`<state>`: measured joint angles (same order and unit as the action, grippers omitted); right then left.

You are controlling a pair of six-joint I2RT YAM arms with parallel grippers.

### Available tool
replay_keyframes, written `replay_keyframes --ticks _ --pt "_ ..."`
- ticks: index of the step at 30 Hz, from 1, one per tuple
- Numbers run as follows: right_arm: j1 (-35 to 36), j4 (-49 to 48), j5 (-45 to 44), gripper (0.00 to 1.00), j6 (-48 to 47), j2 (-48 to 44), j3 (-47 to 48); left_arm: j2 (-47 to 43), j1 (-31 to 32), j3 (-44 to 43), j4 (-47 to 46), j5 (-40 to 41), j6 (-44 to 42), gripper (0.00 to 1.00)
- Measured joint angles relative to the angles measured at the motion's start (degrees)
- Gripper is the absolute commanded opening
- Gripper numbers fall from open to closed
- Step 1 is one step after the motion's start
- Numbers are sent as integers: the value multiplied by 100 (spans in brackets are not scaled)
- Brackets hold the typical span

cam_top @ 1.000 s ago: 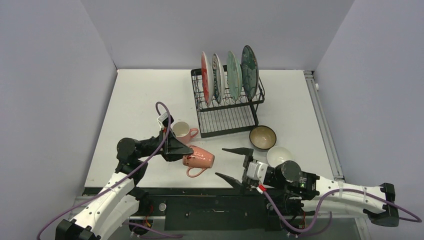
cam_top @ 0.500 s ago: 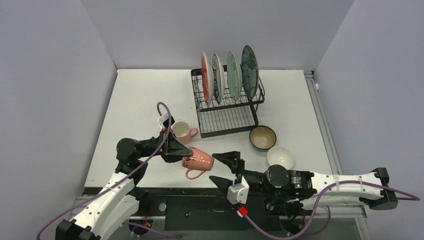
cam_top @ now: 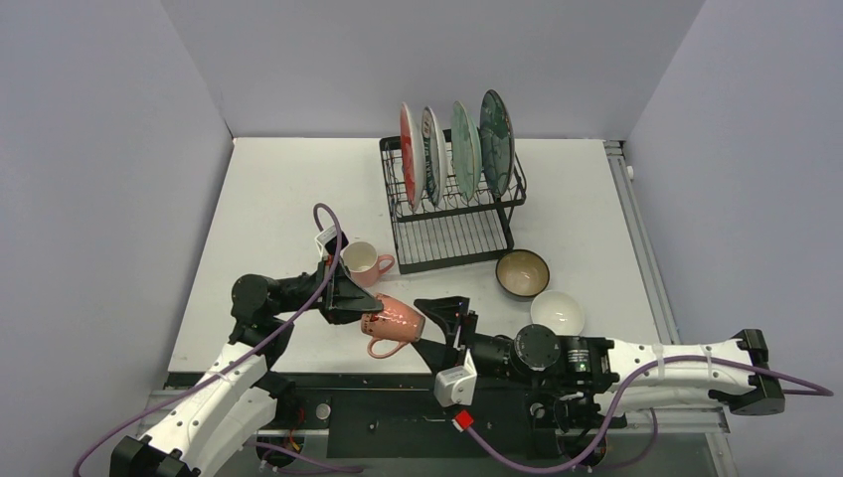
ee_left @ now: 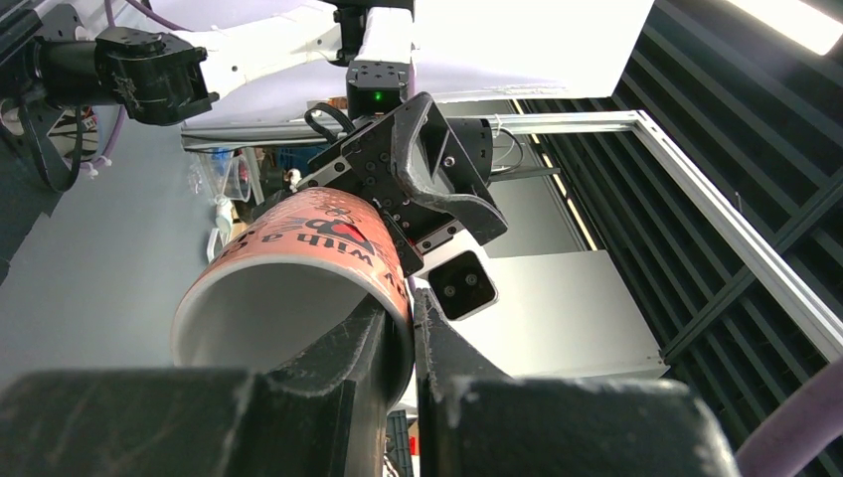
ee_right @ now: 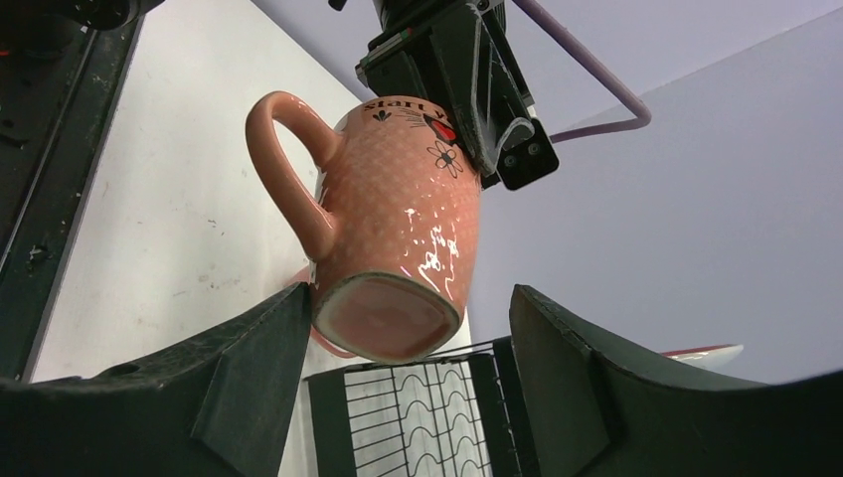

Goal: Load the mixed dishes into the dish rack
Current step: Pick up the cup at the center of the board.

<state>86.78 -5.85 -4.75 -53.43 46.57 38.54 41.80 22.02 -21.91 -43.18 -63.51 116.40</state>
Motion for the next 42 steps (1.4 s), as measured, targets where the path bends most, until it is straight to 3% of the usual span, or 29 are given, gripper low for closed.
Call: replay_keyframes --ticks 16,27,34,37,42 --pt "0 9 68 46 -144 225 68 -22 -2 -61 0 -48 0 0" --pt "0 -4 61 59 -138 339 133 -22 -39 -63 -2 -87 -4 0" --pt "0 -184 120 60 -138 577 208 -22 -33 -63 4 -140 -26 0" --pt "0 -181 125 54 -136 621 245 -22 -33 -66 4 -149 -26 0" --pt "0 -177 120 24 -129 625 249 -22 -37 -66 7 -153 -28 0"
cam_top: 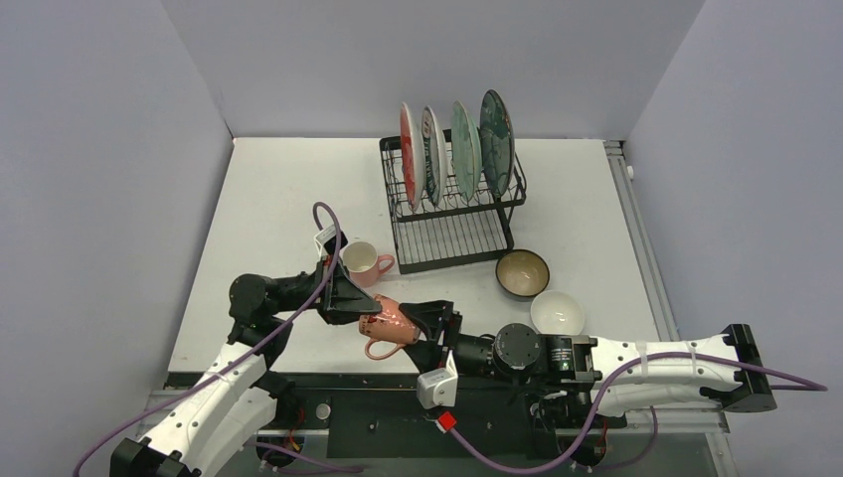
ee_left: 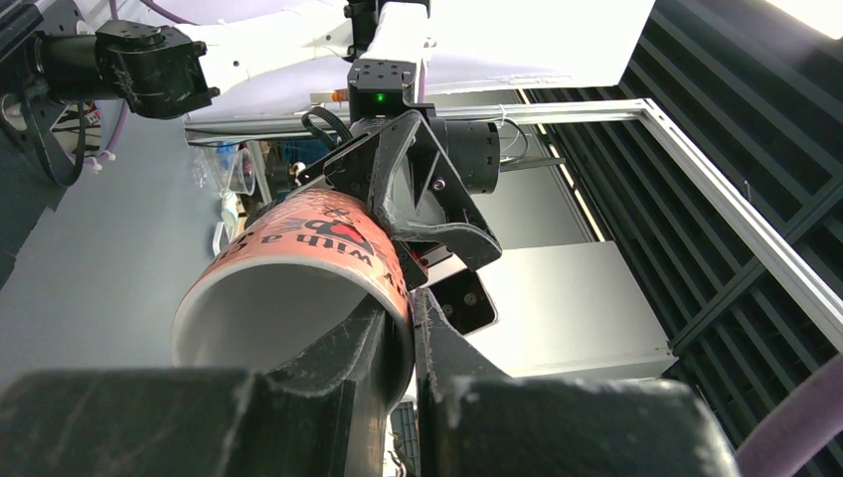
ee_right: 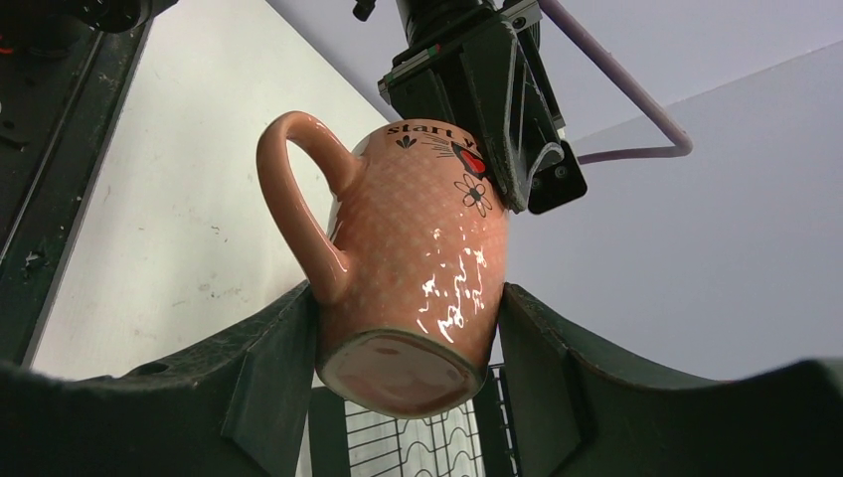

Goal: Load the mixed dishes into the dish rack
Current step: Pick up the cup at the center of the board.

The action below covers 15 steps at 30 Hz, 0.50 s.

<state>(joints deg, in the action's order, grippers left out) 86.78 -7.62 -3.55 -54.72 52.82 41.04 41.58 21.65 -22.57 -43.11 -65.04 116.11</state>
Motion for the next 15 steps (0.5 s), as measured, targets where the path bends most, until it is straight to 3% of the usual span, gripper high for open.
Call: replay_keyframes --ticks 5,8,15 --pt "0 2 -4 6 13 0 0 -17 0 0 52 2 -55 21" --pt "0 9 -4 0 103 0 0 -57 11 -9 162 4 -186 30" --pt "0 107 -96 0 315 -146 0 -107 11 -31 660 4 -640 40"
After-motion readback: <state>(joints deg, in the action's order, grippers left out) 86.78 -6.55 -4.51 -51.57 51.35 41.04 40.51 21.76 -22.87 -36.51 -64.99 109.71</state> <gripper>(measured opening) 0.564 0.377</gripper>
